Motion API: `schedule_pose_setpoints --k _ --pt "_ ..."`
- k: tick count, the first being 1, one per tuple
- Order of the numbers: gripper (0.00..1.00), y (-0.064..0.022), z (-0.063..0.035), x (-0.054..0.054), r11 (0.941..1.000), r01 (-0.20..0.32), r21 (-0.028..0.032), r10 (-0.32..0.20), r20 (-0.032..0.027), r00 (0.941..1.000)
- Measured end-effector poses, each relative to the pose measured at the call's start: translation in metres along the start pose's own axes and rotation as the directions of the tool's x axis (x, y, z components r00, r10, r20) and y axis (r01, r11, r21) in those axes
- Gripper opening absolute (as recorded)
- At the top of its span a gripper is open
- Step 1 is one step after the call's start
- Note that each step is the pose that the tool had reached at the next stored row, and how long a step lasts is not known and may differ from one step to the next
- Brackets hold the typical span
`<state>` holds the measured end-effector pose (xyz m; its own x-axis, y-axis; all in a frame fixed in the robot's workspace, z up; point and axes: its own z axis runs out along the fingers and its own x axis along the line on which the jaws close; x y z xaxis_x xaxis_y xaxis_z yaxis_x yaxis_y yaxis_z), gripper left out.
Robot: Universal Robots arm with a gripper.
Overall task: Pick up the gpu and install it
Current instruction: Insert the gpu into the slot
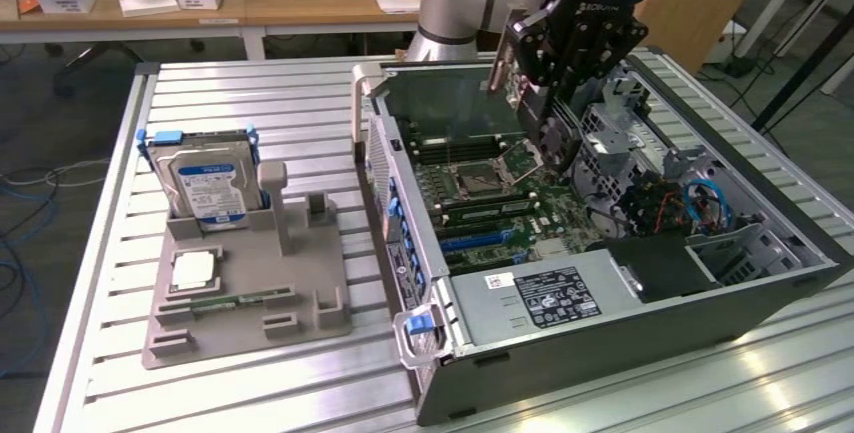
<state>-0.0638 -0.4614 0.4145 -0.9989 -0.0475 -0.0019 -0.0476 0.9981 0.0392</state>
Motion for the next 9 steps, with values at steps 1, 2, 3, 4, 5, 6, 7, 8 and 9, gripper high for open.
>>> schedule_pose_setpoints --k 1,2,3,4,5,6,7,8,9 --pt "0.26 0.0 0.0 0.0 1.0 0.004 0.0 -0.004 -0.0001 1.0" --pt "0.26 0.0 0.0 0.0 1.0 0.007 -0.0001 -0.007 -0.0002 1.0" --pt "0.26 0.0 0.0 0.0 0.9999 0.011 -0.0001 -0.011 -0.0004 0.9999" --pt "0.26 0.0 0.0 0.0 0.9999 0.015 0.0 -0.015 -0.0006 0.9999" --pt "0.26 0.0 0.0 0.0 0.9998 0.019 0.0 -0.019 -0.0007 0.9998" --pt "0.26 0.0 0.0 0.0 0.9997 0.023 -0.0001 -0.023 -0.0009 0.9997" --pt "0.26 0.0 0.0 0.0 0.9996 0.028 -0.0001 -0.028 -0.0011 0.9996" --pt "0.26 0.0 0.0 0.0 0.9995 0.032 -0.0001 -0.032 -0.0012 0.9995" --pt "0.26 0.0 0.0 0.0 0.9993 0.037 -0.0001 -0.037 -0.0014 0.9993"
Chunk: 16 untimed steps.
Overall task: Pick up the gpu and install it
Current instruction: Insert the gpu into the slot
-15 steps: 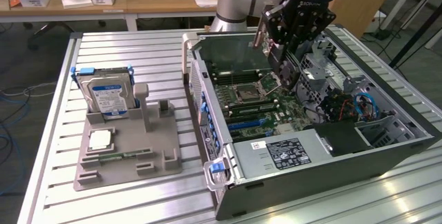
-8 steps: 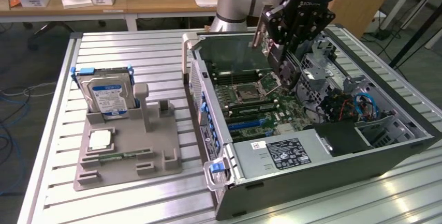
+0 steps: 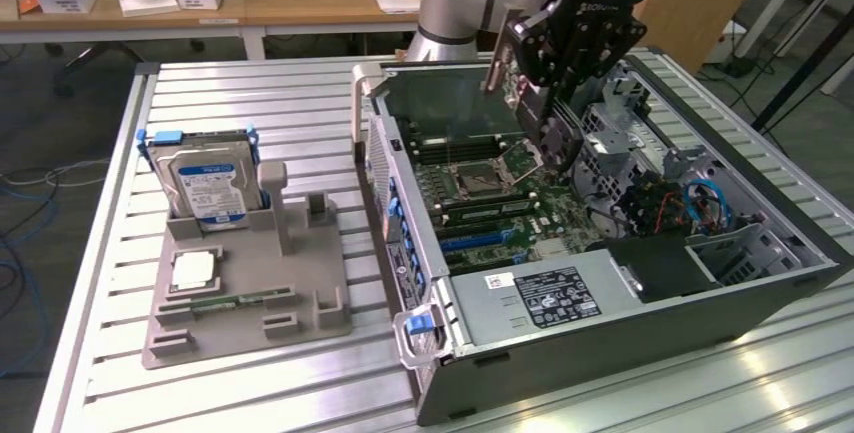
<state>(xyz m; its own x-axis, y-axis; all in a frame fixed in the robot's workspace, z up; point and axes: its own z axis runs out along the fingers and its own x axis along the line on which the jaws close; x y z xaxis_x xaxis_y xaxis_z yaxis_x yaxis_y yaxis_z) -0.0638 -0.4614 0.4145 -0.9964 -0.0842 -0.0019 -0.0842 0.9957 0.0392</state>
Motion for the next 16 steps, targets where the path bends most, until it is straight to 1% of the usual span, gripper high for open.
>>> schedule_pose_setpoints --k 8,16 --pt "0.26 0.0 0.0 0.0 0.9994 0.035 -0.0001 -0.035 -0.0013 0.9994" --pt "0.26 0.0 0.0 0.0 0.9976 0.069 -0.0002 -0.069 -0.0027 0.9976"
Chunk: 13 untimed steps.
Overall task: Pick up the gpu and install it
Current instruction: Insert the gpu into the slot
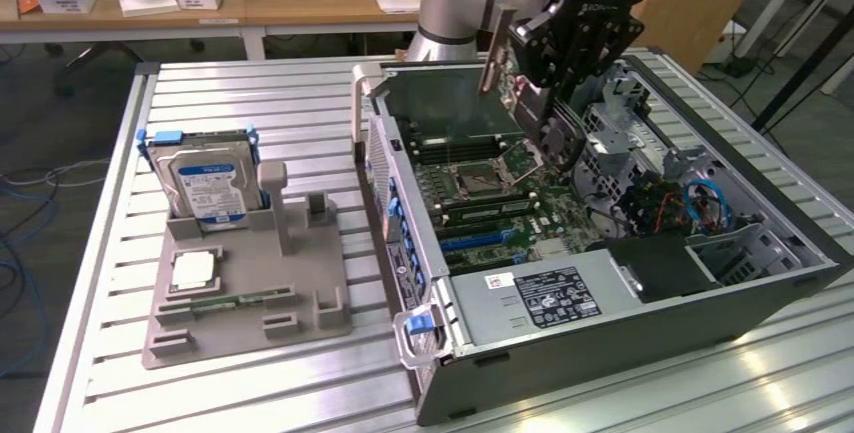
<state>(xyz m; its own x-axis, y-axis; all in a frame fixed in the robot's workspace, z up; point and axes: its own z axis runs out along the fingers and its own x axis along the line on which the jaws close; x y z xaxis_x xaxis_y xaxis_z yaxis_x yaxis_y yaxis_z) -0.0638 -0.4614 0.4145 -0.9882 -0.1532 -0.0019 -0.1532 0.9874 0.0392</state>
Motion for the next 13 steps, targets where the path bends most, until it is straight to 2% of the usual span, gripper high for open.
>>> schedule_pose_setpoints --k 13 --pt "0.26 0.0 0.0 0.0 0.9984 0.056 -0.0001 -0.056 -0.0022 0.9984"
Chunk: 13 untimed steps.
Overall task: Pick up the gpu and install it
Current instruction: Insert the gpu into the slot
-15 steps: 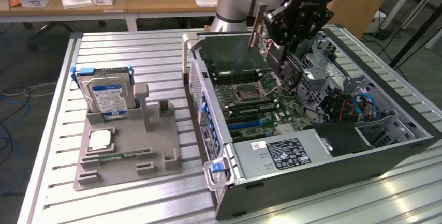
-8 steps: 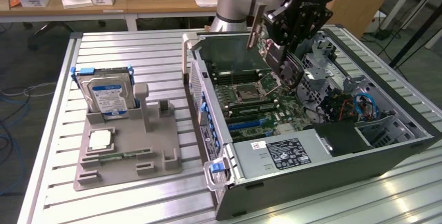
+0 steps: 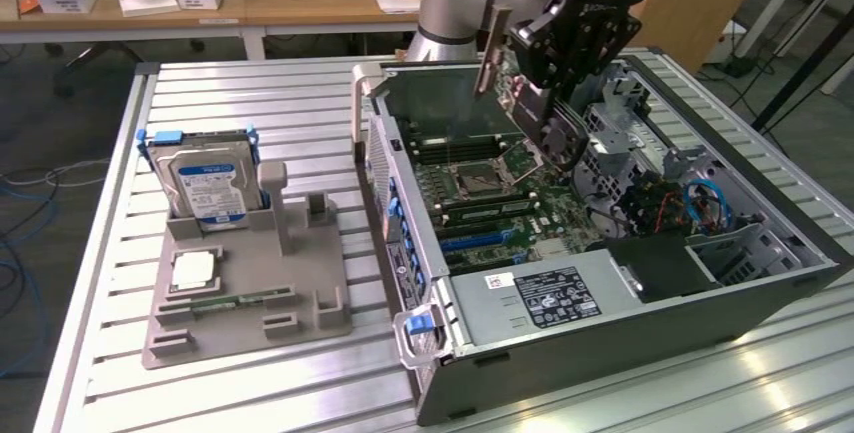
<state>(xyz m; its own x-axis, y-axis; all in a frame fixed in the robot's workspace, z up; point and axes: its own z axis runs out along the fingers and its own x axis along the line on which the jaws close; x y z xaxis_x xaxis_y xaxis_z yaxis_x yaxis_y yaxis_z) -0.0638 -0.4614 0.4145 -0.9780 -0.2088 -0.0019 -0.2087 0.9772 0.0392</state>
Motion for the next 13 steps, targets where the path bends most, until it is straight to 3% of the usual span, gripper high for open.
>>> schedule_pose_setpoints --k 13 --pt "0.26 0.0 0.0 0.0 0.9981 0.061 -0.0002 -0.061 -0.0024 0.9981"
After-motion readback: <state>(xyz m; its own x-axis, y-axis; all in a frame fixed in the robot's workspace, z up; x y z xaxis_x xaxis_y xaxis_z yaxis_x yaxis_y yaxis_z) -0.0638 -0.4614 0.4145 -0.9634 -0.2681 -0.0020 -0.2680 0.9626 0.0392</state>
